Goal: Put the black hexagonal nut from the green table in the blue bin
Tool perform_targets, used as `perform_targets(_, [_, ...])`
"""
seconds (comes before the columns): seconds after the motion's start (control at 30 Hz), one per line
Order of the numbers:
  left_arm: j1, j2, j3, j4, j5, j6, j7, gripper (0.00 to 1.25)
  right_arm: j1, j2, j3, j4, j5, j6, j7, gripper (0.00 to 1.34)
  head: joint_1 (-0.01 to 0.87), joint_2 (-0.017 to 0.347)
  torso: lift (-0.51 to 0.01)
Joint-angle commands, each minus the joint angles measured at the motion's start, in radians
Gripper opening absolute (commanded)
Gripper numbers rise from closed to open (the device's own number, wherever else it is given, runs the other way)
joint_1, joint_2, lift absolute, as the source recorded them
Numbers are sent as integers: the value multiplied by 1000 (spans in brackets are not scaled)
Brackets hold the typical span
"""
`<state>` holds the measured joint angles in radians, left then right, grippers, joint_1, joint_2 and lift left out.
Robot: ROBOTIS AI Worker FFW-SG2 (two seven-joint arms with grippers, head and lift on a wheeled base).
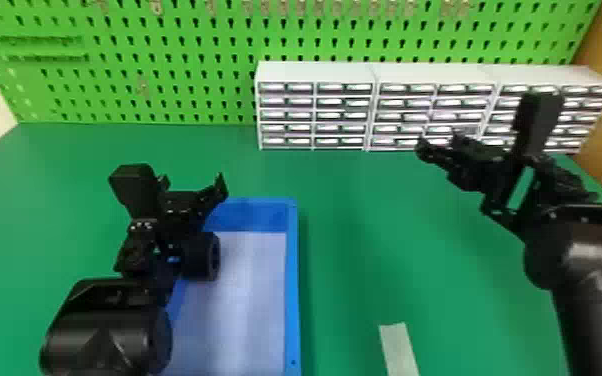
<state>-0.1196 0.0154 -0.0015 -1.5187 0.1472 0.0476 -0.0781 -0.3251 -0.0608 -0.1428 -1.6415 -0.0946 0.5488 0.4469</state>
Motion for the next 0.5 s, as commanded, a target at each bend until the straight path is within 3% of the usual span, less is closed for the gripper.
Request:
perform_targets(0.0, [0,0,0,0,0,0,1,1111,27,7,-46,-21,16,-32,-17,876,686,51,-97])
perform_targets(0.47, [1,0,2,0,2,0,3,1111,86,13,-110,-40,47,-81,-48,868,686,51,-97])
